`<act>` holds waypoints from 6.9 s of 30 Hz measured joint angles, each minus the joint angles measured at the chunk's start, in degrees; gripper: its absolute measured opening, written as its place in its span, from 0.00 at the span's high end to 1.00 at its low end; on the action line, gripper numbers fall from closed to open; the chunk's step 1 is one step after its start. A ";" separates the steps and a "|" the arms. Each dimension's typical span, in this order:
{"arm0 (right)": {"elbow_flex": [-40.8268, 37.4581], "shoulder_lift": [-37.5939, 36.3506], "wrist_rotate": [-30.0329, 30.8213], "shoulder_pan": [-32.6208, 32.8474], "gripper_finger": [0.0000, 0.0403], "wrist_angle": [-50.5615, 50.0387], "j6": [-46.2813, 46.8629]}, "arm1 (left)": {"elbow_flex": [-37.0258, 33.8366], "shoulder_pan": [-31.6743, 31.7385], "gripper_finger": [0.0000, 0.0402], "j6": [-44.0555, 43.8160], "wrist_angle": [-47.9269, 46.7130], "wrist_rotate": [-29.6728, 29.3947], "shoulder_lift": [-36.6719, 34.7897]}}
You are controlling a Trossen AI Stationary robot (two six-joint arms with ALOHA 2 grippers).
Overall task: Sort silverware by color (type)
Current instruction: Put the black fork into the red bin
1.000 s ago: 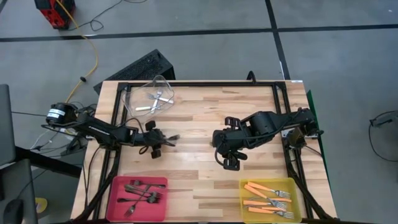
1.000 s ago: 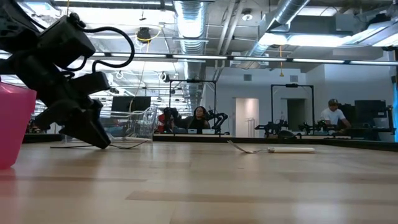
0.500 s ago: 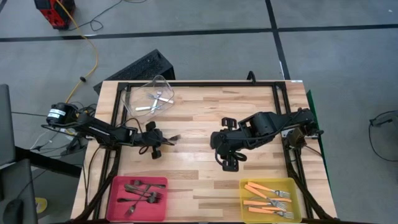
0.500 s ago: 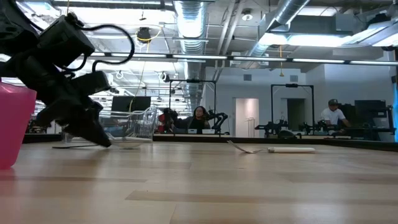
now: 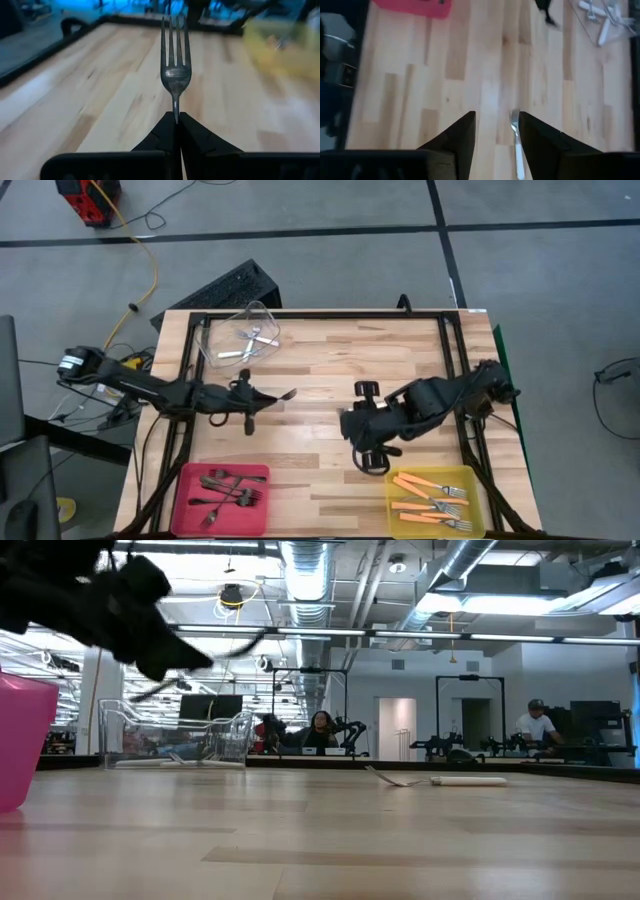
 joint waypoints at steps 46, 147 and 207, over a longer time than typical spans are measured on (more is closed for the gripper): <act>-63.21 -3.50 11.68 -9.71 0.24 119.65 -12.73 | 0.14 -11.02 1.00 15.56 19.66 -13.07 -7.21; -54.89 -13.72 17.19 -15.28 0.94 102.34 -8.51 | 11.88 -20.06 0.62 27.12 5.52 -29.85 -14.37; -7.53 37.55 -20.39 -9.30 0.94 99.68 -51.31 | 11.86 -16.75 0.62 -3.01 -6.65 -14.73 -40.31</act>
